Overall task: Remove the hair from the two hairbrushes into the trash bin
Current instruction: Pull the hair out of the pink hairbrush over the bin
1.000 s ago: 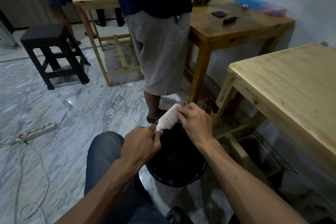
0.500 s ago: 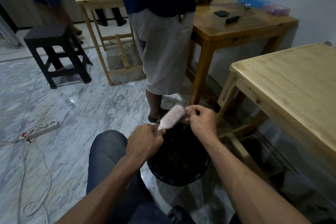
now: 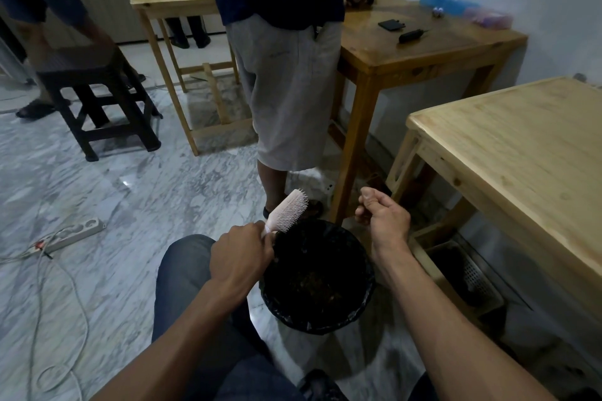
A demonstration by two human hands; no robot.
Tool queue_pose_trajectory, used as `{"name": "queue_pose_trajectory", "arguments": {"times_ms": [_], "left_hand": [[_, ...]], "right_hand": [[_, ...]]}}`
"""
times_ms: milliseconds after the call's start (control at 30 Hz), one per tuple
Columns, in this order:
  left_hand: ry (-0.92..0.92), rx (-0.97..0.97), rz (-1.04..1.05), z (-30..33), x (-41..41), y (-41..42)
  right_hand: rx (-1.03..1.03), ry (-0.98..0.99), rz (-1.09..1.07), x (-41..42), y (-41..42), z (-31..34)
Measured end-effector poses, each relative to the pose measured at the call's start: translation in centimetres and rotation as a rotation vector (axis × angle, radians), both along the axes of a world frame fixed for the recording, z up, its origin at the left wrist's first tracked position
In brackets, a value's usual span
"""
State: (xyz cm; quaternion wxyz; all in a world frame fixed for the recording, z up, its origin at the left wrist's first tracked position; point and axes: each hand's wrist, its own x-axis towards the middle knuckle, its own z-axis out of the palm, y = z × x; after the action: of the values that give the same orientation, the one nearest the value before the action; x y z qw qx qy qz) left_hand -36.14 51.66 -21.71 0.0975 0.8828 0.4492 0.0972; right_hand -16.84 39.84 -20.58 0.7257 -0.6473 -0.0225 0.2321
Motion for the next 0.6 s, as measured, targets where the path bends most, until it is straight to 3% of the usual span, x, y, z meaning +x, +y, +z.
{"name": "queue_pose_trajectory", "arguments": {"times_ms": [233,333,433,600], "left_hand": [[-0.065,-0.003,-0.037,0.0,-0.1,-0.1],[-0.102,0.003,-0.057,0.1,0.1,-0.3],[-0.134,0.011,-0.067,0.3,0.1,-0.4],[-0.207,0.02,-0.091,0.4,0.0,-0.7]], "right_hand": [[-0.593,-0.435,0.435,-0.5,-1.1,-3.3],[-0.769,-0.504,0.55,-0.3,-0.5,-3.9],[-0.714,-0.475,0.621,0.0,0.3,-4.1],[-0.35,-0.134,0.505,-0.5,1.2,-2.1]]}}
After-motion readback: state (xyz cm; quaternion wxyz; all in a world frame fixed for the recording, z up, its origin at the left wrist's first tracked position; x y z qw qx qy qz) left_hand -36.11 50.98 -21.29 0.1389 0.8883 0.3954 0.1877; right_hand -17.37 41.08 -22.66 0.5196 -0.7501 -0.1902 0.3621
